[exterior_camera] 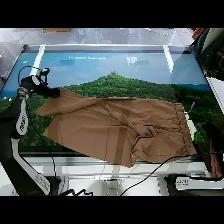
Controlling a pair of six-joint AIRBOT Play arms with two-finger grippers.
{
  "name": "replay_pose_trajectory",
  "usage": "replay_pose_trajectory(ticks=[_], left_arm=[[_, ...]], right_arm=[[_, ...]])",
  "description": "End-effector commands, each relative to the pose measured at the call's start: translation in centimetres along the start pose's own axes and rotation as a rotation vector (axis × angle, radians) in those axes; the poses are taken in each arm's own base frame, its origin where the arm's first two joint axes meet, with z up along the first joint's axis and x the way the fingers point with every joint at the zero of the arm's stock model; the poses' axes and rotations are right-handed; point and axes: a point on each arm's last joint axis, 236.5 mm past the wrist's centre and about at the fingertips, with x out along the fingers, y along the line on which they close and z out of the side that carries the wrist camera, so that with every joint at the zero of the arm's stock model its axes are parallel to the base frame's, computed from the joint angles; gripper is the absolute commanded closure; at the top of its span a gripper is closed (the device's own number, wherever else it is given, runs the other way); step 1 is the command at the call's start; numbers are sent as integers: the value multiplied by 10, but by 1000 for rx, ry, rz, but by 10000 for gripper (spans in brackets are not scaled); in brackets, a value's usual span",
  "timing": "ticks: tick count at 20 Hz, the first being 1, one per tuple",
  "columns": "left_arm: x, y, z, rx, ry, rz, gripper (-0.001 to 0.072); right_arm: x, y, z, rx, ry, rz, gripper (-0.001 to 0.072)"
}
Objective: Fold the clothes and pants, and hang the long-sleeved shirts on hangers.
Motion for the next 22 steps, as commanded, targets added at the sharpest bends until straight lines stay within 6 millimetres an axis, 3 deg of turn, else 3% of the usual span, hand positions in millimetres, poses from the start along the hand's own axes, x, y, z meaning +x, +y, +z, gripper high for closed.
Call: replay_pose_trajectory(ticks=[1,6,10,14,18,22], left_arm=[[9,-7,-8,106,49,48,691],[6,-10,4,209,31,125,695],[-24,-8,47,242,-125,184,697],[-50,4,58,198,-175,204,698],[-90,8,98,204,-340,249,697],[-156,10,160,220,-643,322,697]], right_arm=[[0,0,1,1,-5,0,382],[0,0,1,1,-5,1,382],[0,0,1,2,-4,0,382],[0,0,1,1,-5,0,382],[0,0,1,1,-5,-1,382],[0,-6,0,-8,-2,-25,386]])
